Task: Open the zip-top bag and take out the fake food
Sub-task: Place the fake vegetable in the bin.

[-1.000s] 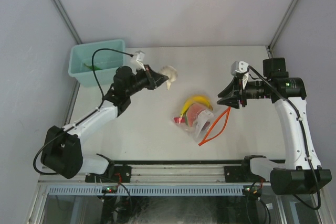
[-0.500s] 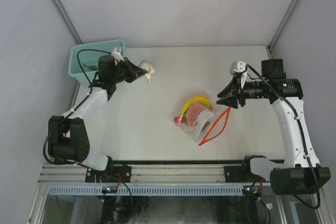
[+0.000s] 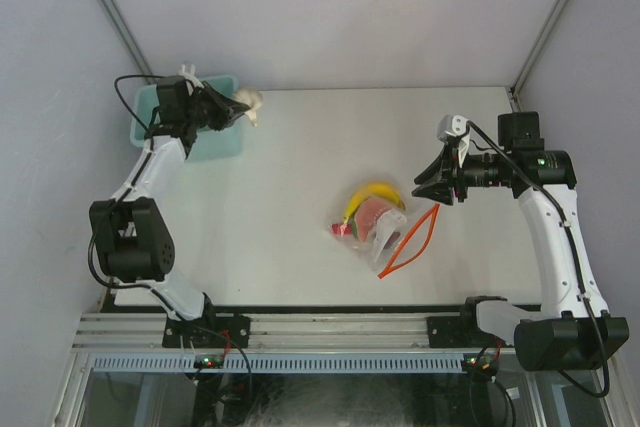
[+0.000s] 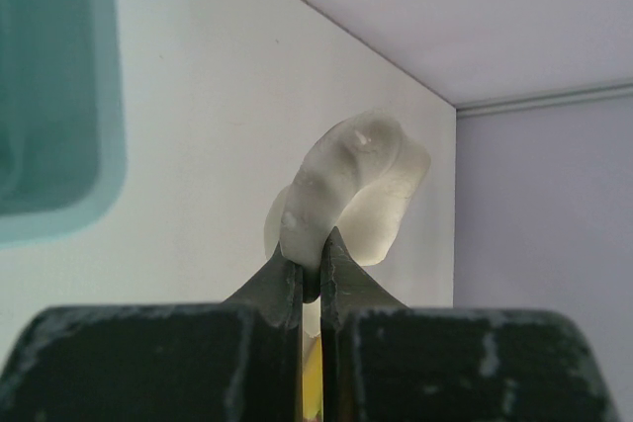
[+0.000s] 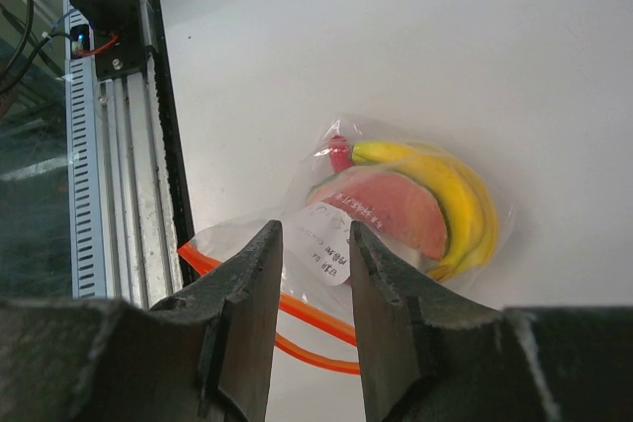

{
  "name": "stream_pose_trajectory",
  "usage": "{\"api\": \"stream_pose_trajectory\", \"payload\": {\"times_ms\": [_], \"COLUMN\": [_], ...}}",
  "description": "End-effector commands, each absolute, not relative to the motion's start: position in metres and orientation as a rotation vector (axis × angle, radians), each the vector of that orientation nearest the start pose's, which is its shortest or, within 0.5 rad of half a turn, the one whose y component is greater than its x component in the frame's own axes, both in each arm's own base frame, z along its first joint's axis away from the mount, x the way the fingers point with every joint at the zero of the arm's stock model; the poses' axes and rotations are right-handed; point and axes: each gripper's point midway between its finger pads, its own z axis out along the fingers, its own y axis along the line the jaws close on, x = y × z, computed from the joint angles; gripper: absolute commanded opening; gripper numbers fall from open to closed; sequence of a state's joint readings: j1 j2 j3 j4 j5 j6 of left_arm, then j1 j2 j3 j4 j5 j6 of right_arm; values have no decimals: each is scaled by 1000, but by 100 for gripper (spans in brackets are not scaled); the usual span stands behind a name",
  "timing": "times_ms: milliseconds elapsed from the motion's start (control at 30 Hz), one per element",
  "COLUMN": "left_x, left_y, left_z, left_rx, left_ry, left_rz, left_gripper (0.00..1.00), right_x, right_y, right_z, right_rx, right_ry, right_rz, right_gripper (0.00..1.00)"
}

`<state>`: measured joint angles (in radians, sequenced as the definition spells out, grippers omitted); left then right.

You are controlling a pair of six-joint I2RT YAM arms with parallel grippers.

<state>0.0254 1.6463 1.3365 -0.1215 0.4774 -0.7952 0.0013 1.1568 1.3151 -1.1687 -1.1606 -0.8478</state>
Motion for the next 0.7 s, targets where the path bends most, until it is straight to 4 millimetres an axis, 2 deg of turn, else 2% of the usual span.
{"api": "stream_pose_trajectory", "payload": {"times_ms": [0,400,667], "left_x": [499,531,551], "left_y": [-70,-2,27], "left_z": [272,252,240], "left_rx": [-562,-710,-764], "left_ry": [1955,1983,2010], "left_rz": [-927,-680,-562], "left_gripper": [2,4,7], "right_x": [218,219,219], "right_y": [150,148,146], "right_z": [295,293,293], "right_rx": [-1164,-1155,-1147], "right_ry": [1657,1668,1672], "right_rz": [963,961,952], "right_gripper": [33,33,33]}}
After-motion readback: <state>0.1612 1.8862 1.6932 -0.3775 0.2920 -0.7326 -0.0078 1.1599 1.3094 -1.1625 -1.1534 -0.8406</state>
